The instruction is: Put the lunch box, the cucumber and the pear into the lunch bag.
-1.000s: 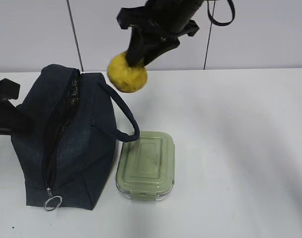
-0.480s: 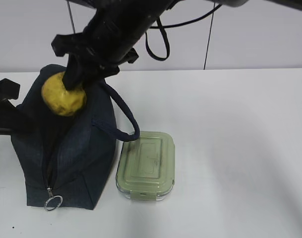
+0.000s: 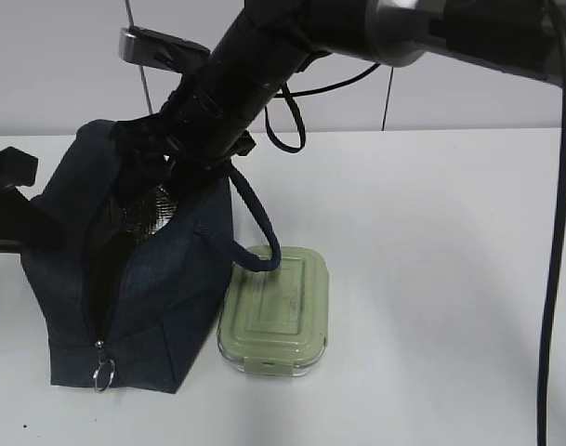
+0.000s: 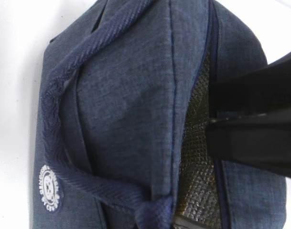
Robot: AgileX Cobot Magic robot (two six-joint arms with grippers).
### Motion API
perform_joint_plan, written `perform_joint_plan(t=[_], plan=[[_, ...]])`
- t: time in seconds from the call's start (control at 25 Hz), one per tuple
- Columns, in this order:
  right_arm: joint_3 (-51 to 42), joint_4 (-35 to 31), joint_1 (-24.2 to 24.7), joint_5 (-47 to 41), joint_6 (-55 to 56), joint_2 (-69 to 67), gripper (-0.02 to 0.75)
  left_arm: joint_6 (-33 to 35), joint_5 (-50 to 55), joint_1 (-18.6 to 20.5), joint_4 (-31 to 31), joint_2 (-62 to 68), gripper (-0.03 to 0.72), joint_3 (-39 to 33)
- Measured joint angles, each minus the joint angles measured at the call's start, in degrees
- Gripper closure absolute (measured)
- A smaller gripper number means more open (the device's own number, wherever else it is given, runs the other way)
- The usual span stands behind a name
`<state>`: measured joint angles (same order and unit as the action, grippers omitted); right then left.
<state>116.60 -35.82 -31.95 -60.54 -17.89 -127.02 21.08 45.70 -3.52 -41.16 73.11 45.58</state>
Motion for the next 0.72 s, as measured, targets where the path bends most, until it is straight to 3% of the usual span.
perform_joint_plan(t=[0.2, 0.32, 0.52, 0.72], plan=[[0.00, 1.11, 0.00, 0.00, -0.04, 1.27, 0.209, 0.00, -0.05, 0.00, 0.00, 0.00, 0.704, 0.00], [1.02, 5.39, 0.22, -0.96, -0.04, 2.90, 0.215, 0.00, -0.05, 0.00, 0.00, 0.00, 0.704, 0.00], [5.27, 19.48, 0.35, -8.37, 4.69, 3.82, 0.224, 0.00, -0.05, 0.00, 0.00, 0.00, 0.704, 0.00], [6.88, 32.53, 0.46, -10.04, 8.72, 3.82, 0.225, 0.00, -0.05, 0.00, 0.00, 0.00, 0.704, 0.00]])
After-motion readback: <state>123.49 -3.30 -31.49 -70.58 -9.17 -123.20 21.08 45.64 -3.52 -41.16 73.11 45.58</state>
